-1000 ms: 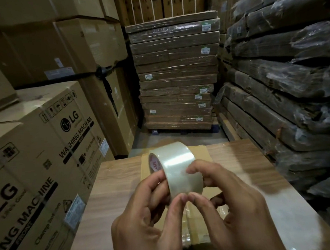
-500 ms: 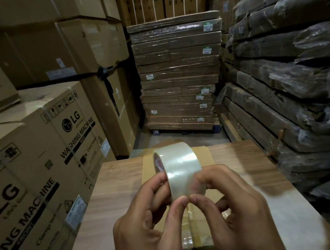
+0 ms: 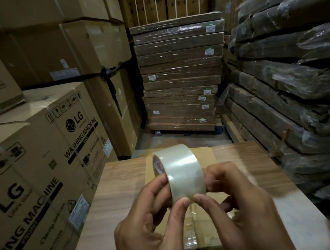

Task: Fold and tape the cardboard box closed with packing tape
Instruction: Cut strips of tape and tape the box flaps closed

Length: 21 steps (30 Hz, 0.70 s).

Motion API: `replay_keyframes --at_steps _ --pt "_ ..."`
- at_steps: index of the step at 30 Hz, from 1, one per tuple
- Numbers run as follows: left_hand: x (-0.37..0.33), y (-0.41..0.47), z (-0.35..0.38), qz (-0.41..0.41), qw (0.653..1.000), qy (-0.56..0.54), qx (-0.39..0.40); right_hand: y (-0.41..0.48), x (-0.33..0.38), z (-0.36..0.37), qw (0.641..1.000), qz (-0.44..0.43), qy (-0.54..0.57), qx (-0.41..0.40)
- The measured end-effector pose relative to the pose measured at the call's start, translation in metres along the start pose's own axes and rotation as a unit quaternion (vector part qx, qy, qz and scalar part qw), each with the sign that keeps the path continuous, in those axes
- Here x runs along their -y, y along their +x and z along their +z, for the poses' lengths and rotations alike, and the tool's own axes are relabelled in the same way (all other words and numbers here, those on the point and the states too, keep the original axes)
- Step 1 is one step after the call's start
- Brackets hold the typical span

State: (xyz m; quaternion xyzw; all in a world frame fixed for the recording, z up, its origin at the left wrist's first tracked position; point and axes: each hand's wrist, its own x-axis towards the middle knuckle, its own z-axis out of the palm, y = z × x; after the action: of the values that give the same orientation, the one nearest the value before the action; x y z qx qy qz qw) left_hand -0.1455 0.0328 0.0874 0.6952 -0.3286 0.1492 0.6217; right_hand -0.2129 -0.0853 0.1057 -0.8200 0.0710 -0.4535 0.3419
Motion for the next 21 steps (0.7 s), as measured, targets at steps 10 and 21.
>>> replay_keyframes --at_steps 10,21 --pt "-0.003 0.003 -0.003 -0.005 1.0 -0.015 0.013 0.015 -0.005 -0.007 0.989 -0.103 -0.097 -0.048" --pt "-0.007 0.002 -0.003 -0.035 0.998 -0.046 0.025 0.016 -0.005 0.002 0.982 -0.118 -0.147 -0.012"
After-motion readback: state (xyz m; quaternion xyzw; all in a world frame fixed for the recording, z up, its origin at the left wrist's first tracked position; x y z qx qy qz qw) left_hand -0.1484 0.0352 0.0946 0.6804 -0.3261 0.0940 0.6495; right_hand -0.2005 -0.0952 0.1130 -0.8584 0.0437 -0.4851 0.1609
